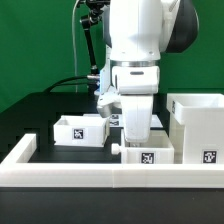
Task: Assemble drawer
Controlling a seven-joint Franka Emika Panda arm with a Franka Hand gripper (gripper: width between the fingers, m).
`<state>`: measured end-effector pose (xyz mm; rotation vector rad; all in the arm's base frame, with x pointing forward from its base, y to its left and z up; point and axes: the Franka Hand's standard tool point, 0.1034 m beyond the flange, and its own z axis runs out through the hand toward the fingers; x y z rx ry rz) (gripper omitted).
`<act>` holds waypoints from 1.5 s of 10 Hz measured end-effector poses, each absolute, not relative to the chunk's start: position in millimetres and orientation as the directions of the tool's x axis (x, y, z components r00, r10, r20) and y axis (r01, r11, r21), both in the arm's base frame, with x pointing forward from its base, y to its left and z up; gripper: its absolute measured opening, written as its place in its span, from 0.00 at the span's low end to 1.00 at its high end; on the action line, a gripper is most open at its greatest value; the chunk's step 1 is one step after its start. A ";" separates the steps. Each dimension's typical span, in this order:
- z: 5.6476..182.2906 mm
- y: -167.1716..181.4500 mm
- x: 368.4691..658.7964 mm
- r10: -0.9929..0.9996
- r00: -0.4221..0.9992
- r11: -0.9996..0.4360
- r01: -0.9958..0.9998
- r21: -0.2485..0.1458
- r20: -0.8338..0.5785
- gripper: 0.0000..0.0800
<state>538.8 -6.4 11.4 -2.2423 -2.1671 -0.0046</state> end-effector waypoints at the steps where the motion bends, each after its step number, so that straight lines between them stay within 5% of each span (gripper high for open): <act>1: 10.7 -1.1 540.9 1.000 0.022 -0.022 1.000 -0.020 0.018 0.05; 6: 12.4 5.2 545.6 1.000 0.023 -0.023 1.000 -0.010 0.001 0.05; 8: 11.1 11.7 545.9 1.000 0.027 -0.027 0.999 0.032 0.009 0.05; 15: 11.2 18.9 546.4 0.999 0.038 -0.038 0.999 0.022 0.001 0.05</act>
Offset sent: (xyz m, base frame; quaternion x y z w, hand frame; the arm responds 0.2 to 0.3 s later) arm 0.0139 0.0154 0.0026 -0.0077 -0.0207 -0.0262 0.9994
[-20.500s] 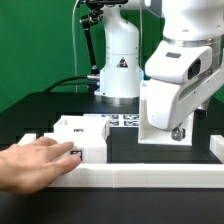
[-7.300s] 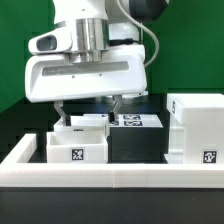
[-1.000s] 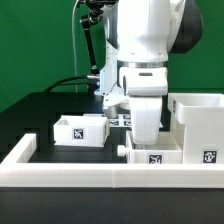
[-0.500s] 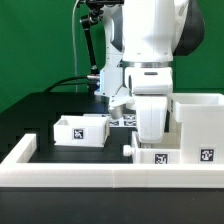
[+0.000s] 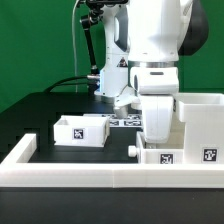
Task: Assemble drawer
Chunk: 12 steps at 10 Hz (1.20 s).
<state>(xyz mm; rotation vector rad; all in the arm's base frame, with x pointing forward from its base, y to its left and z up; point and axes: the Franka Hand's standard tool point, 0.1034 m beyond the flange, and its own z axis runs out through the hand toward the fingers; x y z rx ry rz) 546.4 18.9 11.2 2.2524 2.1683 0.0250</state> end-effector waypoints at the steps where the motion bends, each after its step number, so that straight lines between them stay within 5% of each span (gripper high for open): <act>1: 10.8 18.5 546.1 0.999 0.039 -0.039 0.999 0.023 0.001 0.05; 3: 9.9 17.4 545.5 0.999 0.041 -0.041 0.999 0.020 0.001 0.05; 4: 11.0 17.5 546.0 0.999 0.043 -0.043 0.999 0.022 0.001 0.17; 5: 17.1 20.0 548.2 0.999 0.049 -0.049 0.998 0.027 0.001 0.17; 7: 35.3 25.3 551.2 0.998 0.061 -0.061 0.998 0.024 -0.006 0.62; 8: 44.8 23.6 552.5 0.998 0.062 -0.062 0.998 0.018 -0.011 0.75; 12: 69.9 -5.4 584.4 0.999 0.034 -0.034 0.999 -0.001 -0.030 0.81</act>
Offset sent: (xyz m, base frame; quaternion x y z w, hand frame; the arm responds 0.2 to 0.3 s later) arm 0.0000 0.0000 0.0000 0.0000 0.0000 0.0000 1.0000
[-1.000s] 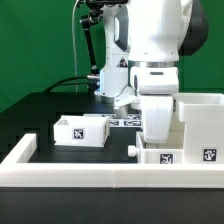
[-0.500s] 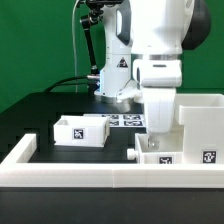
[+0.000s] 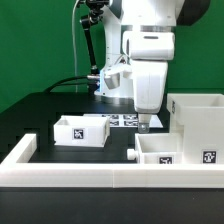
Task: Assemble drawer
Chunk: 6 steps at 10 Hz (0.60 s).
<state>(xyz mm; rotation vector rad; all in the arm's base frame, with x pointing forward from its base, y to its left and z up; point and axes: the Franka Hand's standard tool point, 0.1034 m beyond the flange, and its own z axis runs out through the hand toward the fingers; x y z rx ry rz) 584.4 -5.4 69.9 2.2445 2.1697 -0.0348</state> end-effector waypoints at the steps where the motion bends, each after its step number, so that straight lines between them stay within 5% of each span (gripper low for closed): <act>1: 62.8 -5.4 590.4 0.999 0.026 -0.026 1.000 -0.002 -0.027 0.81; 6: 48.0 -35.3 590.6 0.998 0.000 0.001 1.000 -0.017 0.063 0.81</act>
Offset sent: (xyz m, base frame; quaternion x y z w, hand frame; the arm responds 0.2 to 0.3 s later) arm 0.0000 0.0000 0.0000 0.0000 0.1296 0.0000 0.9916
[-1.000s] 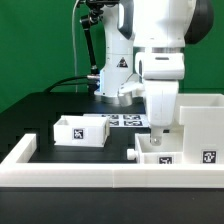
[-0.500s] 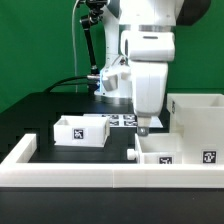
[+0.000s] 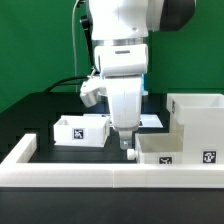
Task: Assemble drawer
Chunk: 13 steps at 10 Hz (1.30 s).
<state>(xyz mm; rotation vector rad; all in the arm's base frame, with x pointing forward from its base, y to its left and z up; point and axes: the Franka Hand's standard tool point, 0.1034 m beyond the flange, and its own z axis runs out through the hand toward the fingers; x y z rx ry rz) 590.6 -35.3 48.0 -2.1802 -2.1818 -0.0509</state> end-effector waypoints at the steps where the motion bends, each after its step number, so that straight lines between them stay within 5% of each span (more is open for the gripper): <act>1: 42.6 -38.5 588.7 0.995 -0.012 0.014 1.000 -0.020 0.098 0.81; 5: 18.3 -16.6 580.0 0.982 -0.022 0.030 0.999 -0.039 0.188 0.81; 8: 16.6 -4.5 580.7 0.981 -0.023 0.024 1.000 -0.004 0.192 0.81; 13: 14.4 17.6 579.0 0.978 -0.057 0.058 0.998 0.000 0.202 0.81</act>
Offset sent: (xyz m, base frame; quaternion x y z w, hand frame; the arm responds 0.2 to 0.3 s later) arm 0.0005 0.0477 -0.0157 0.0049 0.1550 -0.0234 0.9876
